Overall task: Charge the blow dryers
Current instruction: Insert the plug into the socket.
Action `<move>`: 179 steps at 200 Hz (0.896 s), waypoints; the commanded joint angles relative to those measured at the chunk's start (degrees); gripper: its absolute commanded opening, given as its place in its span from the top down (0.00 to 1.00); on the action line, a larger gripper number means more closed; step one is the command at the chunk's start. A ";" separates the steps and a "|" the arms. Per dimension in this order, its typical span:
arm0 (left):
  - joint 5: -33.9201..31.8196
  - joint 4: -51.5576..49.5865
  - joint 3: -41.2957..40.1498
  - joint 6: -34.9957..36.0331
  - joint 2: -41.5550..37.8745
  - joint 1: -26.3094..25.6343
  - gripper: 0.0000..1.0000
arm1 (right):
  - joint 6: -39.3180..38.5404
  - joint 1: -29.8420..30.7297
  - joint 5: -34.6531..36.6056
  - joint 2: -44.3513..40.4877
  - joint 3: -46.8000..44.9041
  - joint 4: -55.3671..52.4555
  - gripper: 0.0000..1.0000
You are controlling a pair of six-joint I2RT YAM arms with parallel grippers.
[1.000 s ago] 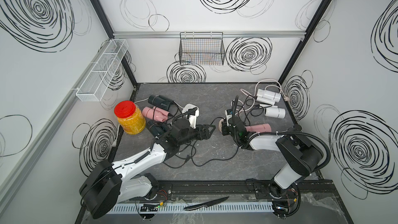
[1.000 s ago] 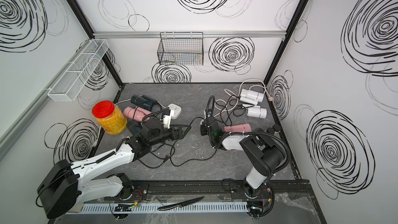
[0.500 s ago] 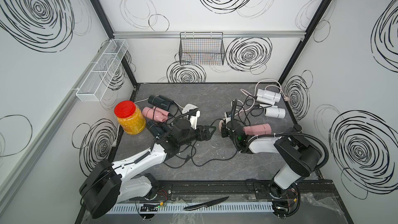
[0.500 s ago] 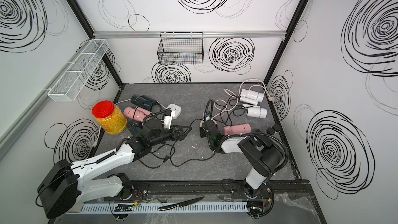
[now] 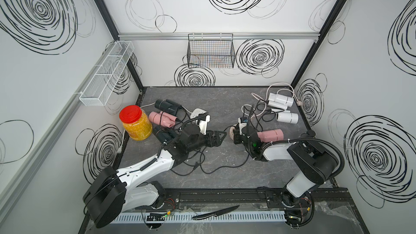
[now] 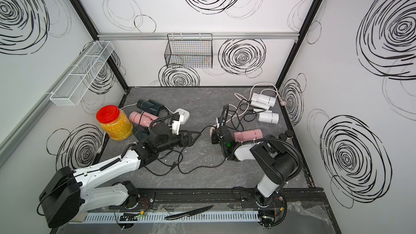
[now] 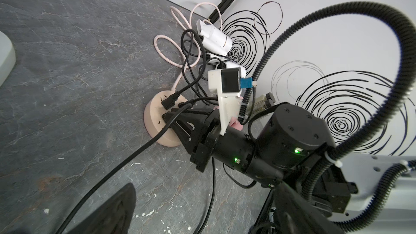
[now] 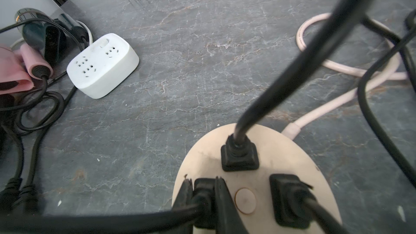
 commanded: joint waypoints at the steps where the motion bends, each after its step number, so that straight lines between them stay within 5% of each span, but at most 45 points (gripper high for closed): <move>1: -0.60 0.34 1.98 1.03 0.12 -0.29 0.01 | 1.08 -0.08 -2.57 0.64 -1.12 -6.95 0.84; 49: -0.94 0.04 1.46 1.11 -0.57 -0.38 0.01 | -2.88 7.09 12.42 6.53 2.84 -11.95 0.85; 134: -1.32 -0.30 1.04 1.40 -1.11 -0.21 0.01 | 3.79 -2.82 -11.45 7.36 -2.41 -5.31 0.84; 179: -1.30 0.73 0.57 0.81 -1.17 -0.38 0.01 | 1.92 1.45 1.11 8.25 1.38 -14.11 0.85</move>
